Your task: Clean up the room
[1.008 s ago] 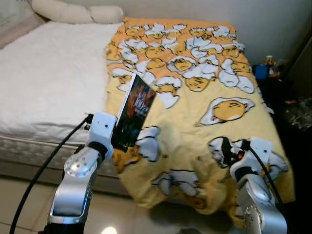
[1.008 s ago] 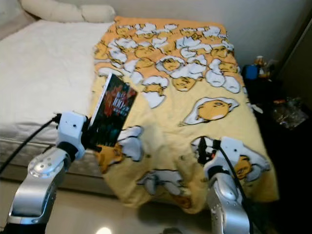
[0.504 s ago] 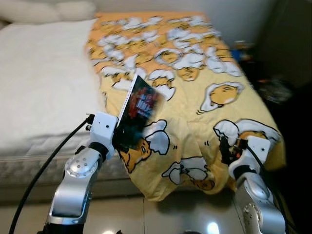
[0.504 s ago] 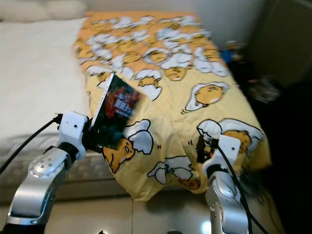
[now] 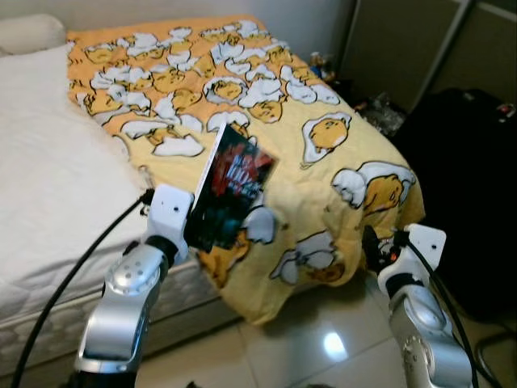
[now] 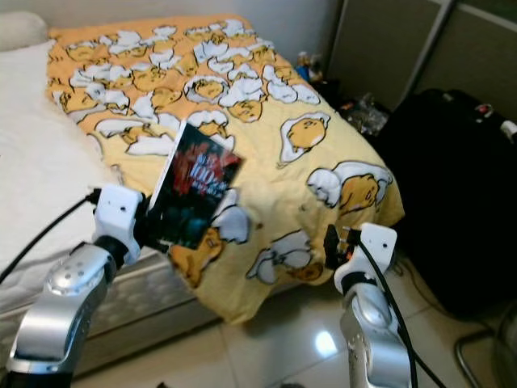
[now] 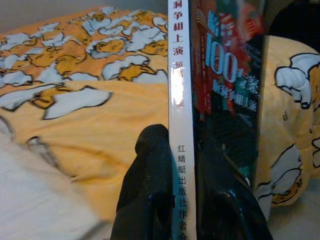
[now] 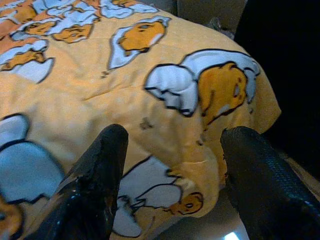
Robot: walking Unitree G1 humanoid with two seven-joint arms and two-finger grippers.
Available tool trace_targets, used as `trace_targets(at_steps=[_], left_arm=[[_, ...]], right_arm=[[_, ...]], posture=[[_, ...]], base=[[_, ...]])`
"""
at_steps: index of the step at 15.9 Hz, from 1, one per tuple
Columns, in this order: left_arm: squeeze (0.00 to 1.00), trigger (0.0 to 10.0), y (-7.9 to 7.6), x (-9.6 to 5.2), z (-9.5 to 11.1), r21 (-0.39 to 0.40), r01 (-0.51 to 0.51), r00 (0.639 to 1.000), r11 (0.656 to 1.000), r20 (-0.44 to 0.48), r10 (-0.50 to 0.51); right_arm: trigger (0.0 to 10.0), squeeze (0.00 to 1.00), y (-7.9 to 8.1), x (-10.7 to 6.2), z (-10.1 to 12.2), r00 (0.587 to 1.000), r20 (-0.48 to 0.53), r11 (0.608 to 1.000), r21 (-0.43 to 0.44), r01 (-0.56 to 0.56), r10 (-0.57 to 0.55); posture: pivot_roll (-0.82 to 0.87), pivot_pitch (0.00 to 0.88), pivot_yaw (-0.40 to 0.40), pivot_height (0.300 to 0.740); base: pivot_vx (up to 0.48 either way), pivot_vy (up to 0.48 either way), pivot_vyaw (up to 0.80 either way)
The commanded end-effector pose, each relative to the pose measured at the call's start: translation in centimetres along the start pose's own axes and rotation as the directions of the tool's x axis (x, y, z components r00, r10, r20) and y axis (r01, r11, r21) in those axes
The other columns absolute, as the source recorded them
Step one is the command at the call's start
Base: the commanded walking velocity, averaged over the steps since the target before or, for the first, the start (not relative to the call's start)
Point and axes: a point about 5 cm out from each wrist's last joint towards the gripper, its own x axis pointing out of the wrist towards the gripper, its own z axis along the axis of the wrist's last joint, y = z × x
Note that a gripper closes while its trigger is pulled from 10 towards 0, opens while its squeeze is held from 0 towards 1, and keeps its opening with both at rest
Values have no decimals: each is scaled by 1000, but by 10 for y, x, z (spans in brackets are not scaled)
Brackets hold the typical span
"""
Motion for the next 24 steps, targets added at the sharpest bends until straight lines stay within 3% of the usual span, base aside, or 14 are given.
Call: trace_targets(at_steps=[1, 6, 9, 13, 19, 24], left_arm=[[0, 10000, 12, -5, 4, 12, -56, 998, 998, 21, 56], [0, 10000, 18, -5, 3, 13, -76, 997, 997, 18, 76], [0, 10000, 22, -2, 5, 17, -93, 995, 996, 28, 92], [0, 10000, 24, 1, 8, 13, -101, 994, 995, 41, 100], [0, 10000, 26, -1, 4, 1, -130, 991, 992, 41, 130], [0, 10000, 29, -2, 6, 3, -142, 989, 990, 47, 142]], right_arm=[[10000, 0, 10, 1, 6, 998, 31, 999, 2, -54, 54], [10000, 0, 17, 2, 9, 994, 45, 995, -3, -104, 104], [10000, 0, 25, 2, 9, 985, 35, 983, -75, -169, 172], [10000, 0, 24, 3, 13, 982, 55, 982, -53, -179, 182], [10000, 0, 24, 8, 17, 971, 68, 968, -125, -219, 229], [10000, 0, 28, 13, 19, 964, 72, 963, -114, -246, 255]], posture=[[-131, 10, 1, 740], [-130, 7, 1, 740], [-141, 0, 6, 740], [-146, 0, -1, 740], [-136, 0, -26, 740], [-118, 0, -35, 740]], base=[[0, 398, 0], [0, 394, 0], [0, 394, 0], [0, 393, 0], [0, 394, 0], [0, 393, 0]])
